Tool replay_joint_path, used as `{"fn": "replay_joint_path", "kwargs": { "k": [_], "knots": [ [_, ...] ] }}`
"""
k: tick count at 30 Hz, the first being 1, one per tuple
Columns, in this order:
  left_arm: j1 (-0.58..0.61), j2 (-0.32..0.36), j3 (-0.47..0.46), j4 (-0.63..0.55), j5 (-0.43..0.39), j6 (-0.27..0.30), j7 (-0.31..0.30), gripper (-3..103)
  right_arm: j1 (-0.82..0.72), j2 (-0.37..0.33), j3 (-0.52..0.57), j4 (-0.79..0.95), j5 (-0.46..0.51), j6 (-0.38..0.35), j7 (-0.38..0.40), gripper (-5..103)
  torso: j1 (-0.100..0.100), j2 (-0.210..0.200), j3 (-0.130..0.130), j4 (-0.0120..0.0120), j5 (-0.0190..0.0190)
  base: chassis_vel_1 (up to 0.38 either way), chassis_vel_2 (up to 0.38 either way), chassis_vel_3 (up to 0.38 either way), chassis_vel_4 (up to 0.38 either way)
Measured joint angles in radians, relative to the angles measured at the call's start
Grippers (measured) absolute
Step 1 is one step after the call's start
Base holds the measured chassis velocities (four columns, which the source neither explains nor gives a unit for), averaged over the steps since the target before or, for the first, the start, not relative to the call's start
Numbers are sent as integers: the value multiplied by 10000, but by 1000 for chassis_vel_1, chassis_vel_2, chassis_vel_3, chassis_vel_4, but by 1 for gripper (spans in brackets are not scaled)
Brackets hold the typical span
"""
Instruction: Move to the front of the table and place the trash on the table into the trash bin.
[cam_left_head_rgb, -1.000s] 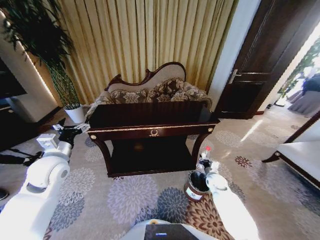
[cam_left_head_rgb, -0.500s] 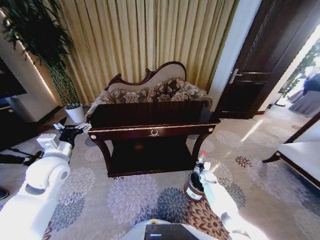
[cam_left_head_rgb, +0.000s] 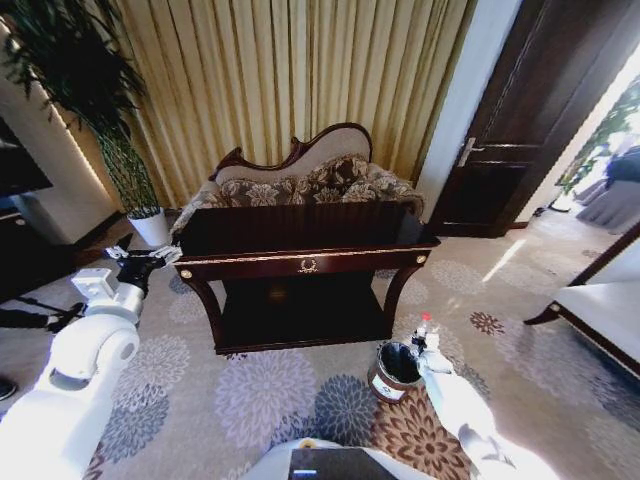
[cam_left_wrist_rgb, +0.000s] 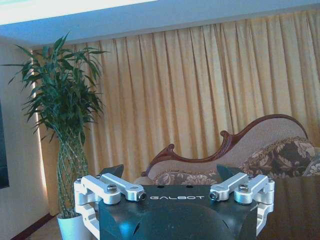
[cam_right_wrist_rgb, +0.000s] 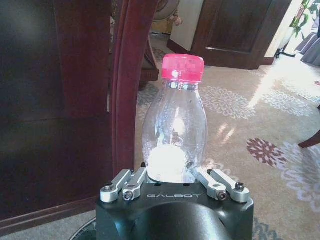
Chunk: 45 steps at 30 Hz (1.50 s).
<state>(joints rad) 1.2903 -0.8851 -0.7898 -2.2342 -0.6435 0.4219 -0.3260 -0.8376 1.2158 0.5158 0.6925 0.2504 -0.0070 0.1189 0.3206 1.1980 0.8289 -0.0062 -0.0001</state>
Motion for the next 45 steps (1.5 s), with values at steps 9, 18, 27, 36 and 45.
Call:
{"fn": "replay_joint_path", "kwargs": {
  "k": [9, 18, 27, 36, 45],
  "knots": [
    [81, 0, -96, -59, -1, -26, 48, 100, -75, 89, 53, 319, 43, -10, 0, 24, -1, 0, 0, -2, 1, 0, 0, 0, 0],
    [113, -29, -87, -142, 3, -34, 150, 100, -207, -2, 120, 629, 21, -24, -1, 53, -1, 0, -1, -3, 0, 0, 0, 0, 0],
    [96, -44, -3, -159, 20, -34, 163, 100, -211, -17, 123, 630, 36, -24, -1, 85, -1, 1, 0, -3, 1, 0, 0, 0, 0],
    [33, -27, 72, -108, 26, -34, 180, 100, -207, -29, 126, 692, 55, -24, -1, 100, -1, 0, 0, -4, 1, 0, 0, 0, 0],
    [13, -135, 95, -63, 43, -208, 180, 100, -1161, -125, 456, 3524, 806, -87, 0, 100, -1, 0, 0, -6, 3, 0, 0, 0, 0]
  ]
}}
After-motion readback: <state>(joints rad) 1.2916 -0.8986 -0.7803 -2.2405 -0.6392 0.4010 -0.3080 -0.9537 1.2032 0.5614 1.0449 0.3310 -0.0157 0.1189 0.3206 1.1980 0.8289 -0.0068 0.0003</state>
